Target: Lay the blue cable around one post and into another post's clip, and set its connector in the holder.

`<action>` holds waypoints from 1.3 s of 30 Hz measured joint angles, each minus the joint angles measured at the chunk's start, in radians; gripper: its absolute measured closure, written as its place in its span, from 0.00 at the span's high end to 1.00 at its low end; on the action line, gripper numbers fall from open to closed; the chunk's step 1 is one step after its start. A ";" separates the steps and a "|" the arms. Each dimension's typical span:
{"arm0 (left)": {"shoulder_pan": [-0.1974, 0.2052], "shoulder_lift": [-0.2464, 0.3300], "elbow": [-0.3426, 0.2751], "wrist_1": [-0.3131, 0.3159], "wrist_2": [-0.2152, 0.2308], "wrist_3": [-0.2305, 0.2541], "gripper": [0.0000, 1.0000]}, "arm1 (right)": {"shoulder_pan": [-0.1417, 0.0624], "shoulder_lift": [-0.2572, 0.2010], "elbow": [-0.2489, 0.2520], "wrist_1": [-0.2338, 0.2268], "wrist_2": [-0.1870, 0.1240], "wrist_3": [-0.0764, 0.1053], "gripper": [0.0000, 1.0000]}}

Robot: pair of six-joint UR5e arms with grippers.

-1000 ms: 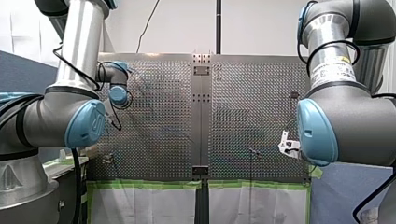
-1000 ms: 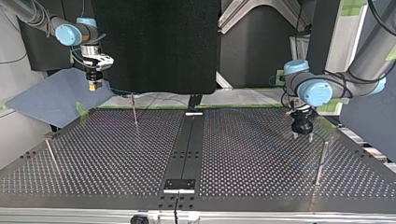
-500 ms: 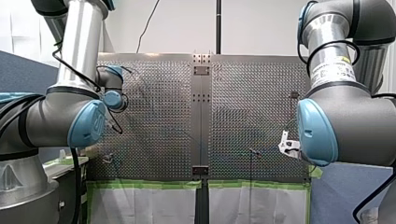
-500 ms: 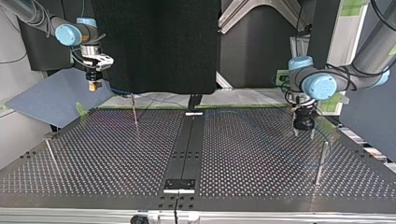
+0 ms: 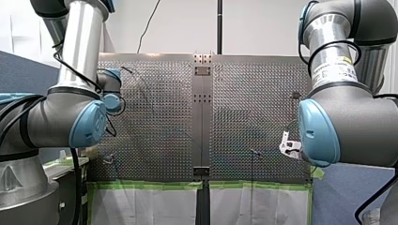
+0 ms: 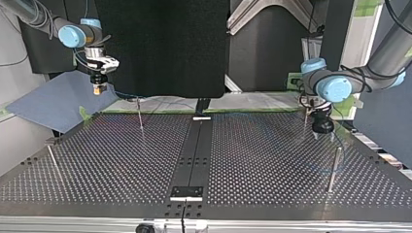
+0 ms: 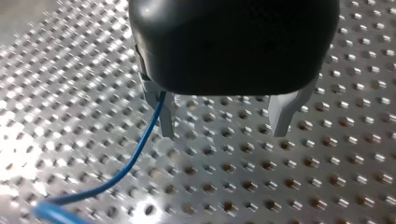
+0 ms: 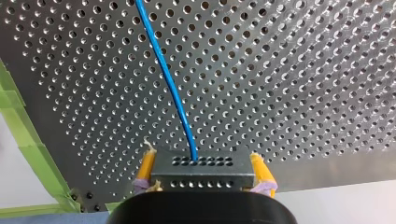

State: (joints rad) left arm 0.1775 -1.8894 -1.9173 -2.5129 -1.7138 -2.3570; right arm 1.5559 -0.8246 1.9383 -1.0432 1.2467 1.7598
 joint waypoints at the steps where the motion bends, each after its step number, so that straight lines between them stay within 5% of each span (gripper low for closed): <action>1: 0.001 -0.011 0.000 0.003 0.008 0.002 1.00 | 0.000 0.000 0.000 0.000 0.000 0.000 0.00; 10: -0.003 -0.096 -0.003 0.028 0.015 0.009 1.00 | -0.005 0.000 0.000 0.000 0.000 0.000 0.00; 21: -0.001 -0.106 -0.009 0.042 0.014 0.006 1.00 | -0.010 0.001 0.000 0.004 0.013 -0.003 0.00; 31: 0.021 -0.106 -0.061 0.135 0.097 -0.084 1.00 | -0.010 0.002 0.000 0.007 0.013 -0.007 0.00; 39: 0.034 -0.105 -0.065 0.213 0.102 -0.162 1.00 | -0.010 0.003 0.000 0.007 0.013 -0.009 0.00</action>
State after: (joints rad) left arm 0.2110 -1.9948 -1.9827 -2.3002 -1.6119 -2.5193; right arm 1.5455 -0.8218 1.9383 -1.0357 1.2595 1.7504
